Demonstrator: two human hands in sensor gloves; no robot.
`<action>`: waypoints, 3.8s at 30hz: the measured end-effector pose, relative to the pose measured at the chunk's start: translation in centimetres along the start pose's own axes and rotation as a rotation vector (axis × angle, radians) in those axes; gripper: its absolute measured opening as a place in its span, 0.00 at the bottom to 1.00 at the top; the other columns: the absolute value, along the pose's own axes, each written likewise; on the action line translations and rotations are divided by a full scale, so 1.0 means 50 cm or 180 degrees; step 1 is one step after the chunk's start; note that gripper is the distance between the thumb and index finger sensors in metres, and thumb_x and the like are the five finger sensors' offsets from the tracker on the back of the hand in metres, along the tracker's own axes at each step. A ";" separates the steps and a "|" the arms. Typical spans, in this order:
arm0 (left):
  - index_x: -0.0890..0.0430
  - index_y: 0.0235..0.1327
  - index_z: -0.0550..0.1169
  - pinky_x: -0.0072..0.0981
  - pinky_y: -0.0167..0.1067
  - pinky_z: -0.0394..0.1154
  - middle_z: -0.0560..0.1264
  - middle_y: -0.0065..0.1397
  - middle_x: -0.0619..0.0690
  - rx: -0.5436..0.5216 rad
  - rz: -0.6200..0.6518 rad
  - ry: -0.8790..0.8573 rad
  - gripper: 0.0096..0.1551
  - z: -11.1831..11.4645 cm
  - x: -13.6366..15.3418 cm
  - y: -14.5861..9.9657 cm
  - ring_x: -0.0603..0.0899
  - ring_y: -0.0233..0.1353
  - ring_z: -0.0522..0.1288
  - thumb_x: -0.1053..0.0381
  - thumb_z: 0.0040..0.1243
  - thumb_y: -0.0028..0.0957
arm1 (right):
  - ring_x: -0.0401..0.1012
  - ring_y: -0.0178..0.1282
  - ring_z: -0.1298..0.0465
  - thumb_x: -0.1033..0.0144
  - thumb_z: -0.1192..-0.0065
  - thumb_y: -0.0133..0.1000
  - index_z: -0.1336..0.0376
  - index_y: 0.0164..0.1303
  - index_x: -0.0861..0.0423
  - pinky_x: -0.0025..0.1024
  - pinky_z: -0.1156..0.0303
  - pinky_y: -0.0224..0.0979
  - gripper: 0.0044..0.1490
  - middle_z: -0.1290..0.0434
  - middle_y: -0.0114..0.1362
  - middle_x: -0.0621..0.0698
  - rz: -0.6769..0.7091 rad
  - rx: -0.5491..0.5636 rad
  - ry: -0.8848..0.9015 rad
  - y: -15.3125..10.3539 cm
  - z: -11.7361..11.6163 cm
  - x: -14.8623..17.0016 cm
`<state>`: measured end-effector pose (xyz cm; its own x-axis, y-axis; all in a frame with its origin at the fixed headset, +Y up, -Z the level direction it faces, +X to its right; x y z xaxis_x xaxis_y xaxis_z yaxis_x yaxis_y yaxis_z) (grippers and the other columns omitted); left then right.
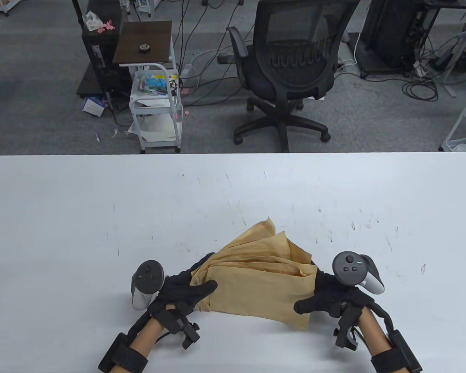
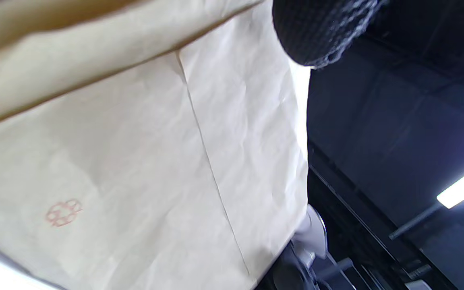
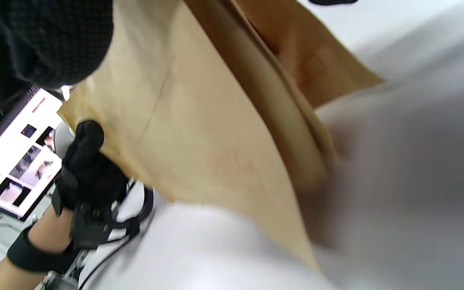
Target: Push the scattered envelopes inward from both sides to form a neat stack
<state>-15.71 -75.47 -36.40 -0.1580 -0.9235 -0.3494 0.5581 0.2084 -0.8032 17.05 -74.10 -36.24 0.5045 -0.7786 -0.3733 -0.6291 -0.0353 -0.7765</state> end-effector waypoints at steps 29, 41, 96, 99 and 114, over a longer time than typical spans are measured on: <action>0.45 0.77 0.65 0.71 0.72 0.63 0.69 0.80 0.55 0.0835 -0.0393 0.0518 0.39 -0.001 -0.022 -0.028 0.70 0.78 0.69 0.48 0.66 0.51 | 0.55 0.64 0.21 0.67 0.30 0.47 0.30 0.58 0.48 0.69 0.36 0.69 0.26 0.18 0.61 0.49 0.0450 0.0525 -0.0190 -0.011 0.001 -0.041; 0.41 0.69 0.73 0.67 0.72 0.66 0.76 0.75 0.51 0.1074 -0.0285 0.0231 0.30 0.027 -0.032 -0.021 0.66 0.75 0.74 0.60 0.61 0.52 | 0.60 0.63 0.25 0.50 0.30 0.46 0.37 0.68 0.62 0.71 0.39 0.69 0.44 0.24 0.65 0.59 -0.0083 0.0703 -0.0757 -0.026 0.026 -0.031; 0.50 0.74 0.67 0.67 0.71 0.66 0.76 0.72 0.54 0.0610 -0.0211 0.1312 0.34 0.088 -0.022 0.000 0.68 0.73 0.74 0.45 0.59 0.53 | 0.64 0.68 0.27 0.60 0.35 0.53 0.36 0.69 0.56 0.75 0.46 0.70 0.34 0.23 0.71 0.56 -0.0310 0.0673 -0.0326 0.000 -0.028 0.009; 0.51 0.71 0.71 0.66 0.70 0.68 0.79 0.69 0.55 0.0389 -0.0154 0.1252 0.31 0.077 -0.035 -0.001 0.67 0.70 0.77 0.47 0.59 0.53 | 0.61 0.68 0.26 0.59 0.34 0.52 0.32 0.65 0.56 0.74 0.46 0.70 0.31 0.20 0.67 0.56 -0.0143 0.0987 -0.0256 -0.006 0.001 -0.013; 0.50 0.70 0.73 0.56 0.61 0.78 0.87 0.51 0.48 -0.0416 -0.0808 0.1102 0.35 -0.019 -0.042 0.034 0.58 0.51 0.86 0.42 0.65 0.49 | 0.55 0.56 0.20 0.57 0.33 0.52 0.28 0.57 0.56 0.73 0.41 0.69 0.26 0.16 0.55 0.53 -0.0373 0.1111 -0.0285 0.024 0.044 -0.027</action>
<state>-15.21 -72.87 -37.46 -0.5523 -0.7932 -0.2564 0.3624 0.0486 -0.9308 16.90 -71.71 -37.76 0.6205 -0.7234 -0.3027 -0.3326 0.1068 -0.9370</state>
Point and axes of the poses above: the tracker on the back of each hand, its own x axis roughly to the little-finger side, its own y axis roughly from the wrist to the fingertips, z = x × y, the point moved 4 cm from there along y, roughly from the wrist to the fingertips
